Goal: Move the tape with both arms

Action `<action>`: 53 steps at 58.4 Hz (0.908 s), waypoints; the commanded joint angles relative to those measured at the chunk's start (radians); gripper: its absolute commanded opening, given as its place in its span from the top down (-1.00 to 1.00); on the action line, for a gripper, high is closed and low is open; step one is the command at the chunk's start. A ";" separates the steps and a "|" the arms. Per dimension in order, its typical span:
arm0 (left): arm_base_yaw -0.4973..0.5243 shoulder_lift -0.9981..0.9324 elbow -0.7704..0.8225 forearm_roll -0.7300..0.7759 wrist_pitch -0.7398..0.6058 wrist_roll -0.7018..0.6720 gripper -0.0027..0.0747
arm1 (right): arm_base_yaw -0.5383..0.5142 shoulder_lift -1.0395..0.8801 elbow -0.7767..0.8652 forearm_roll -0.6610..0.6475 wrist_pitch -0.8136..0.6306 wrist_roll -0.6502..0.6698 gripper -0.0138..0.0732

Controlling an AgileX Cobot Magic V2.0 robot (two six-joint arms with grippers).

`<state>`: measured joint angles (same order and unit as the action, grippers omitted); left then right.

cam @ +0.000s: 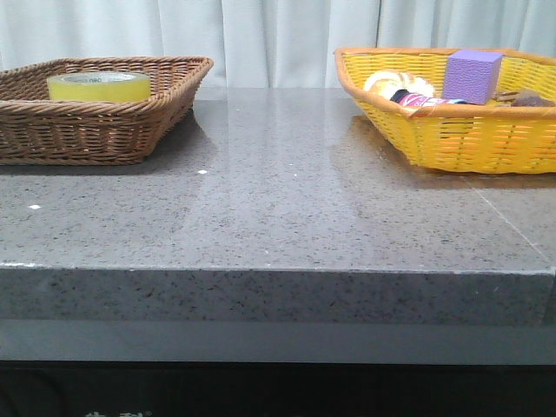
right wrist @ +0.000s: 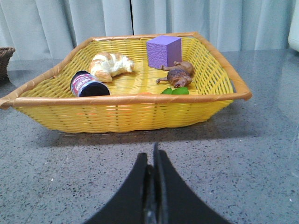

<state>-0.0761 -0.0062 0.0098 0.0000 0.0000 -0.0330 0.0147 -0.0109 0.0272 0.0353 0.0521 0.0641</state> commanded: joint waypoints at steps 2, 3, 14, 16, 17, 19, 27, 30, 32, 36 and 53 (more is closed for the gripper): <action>0.002 -0.018 0.039 0.000 -0.081 -0.012 0.98 | -0.006 -0.026 -0.026 0.000 -0.089 -0.003 0.84; 0.002 -0.018 0.039 0.000 -0.081 -0.012 0.98 | -0.006 -0.026 -0.026 0.000 -0.089 -0.003 0.84; 0.002 -0.018 0.039 0.000 -0.081 -0.012 0.98 | -0.006 -0.027 -0.026 0.000 -0.114 -0.004 0.84; 0.002 -0.018 0.039 0.000 -0.081 -0.012 0.98 | -0.006 -0.027 -0.026 0.000 -0.132 -0.004 0.84; 0.002 -0.018 0.039 0.000 -0.081 -0.012 0.98 | -0.006 -0.027 -0.026 0.001 -0.138 -0.004 0.84; 0.002 -0.018 0.039 0.000 -0.081 -0.012 0.98 | -0.006 -0.027 -0.026 0.003 -0.153 -0.004 0.84; 0.002 -0.018 0.039 0.000 -0.081 -0.012 0.98 | 0.003 -0.028 -0.026 0.003 -0.165 -0.005 0.84; 0.002 -0.018 0.039 0.000 -0.081 -0.012 0.98 | 0.011 -0.028 -0.026 0.003 -0.162 -0.006 0.84; 0.002 -0.018 0.039 0.000 -0.081 -0.012 0.98 | 0.013 -0.028 -0.026 0.003 -0.162 -0.016 0.84; 0.002 -0.018 0.039 0.000 -0.081 -0.012 0.98 | 0.017 -0.028 -0.026 0.005 -0.162 -0.043 0.84; 0.002 -0.018 0.039 0.000 -0.081 -0.012 0.98 | 0.010 -0.028 -0.026 0.040 -0.137 -0.073 0.84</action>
<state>-0.0761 -0.0062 0.0098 0.0000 0.0000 -0.0330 0.0280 -0.0109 0.0272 0.0657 -0.0230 0.0000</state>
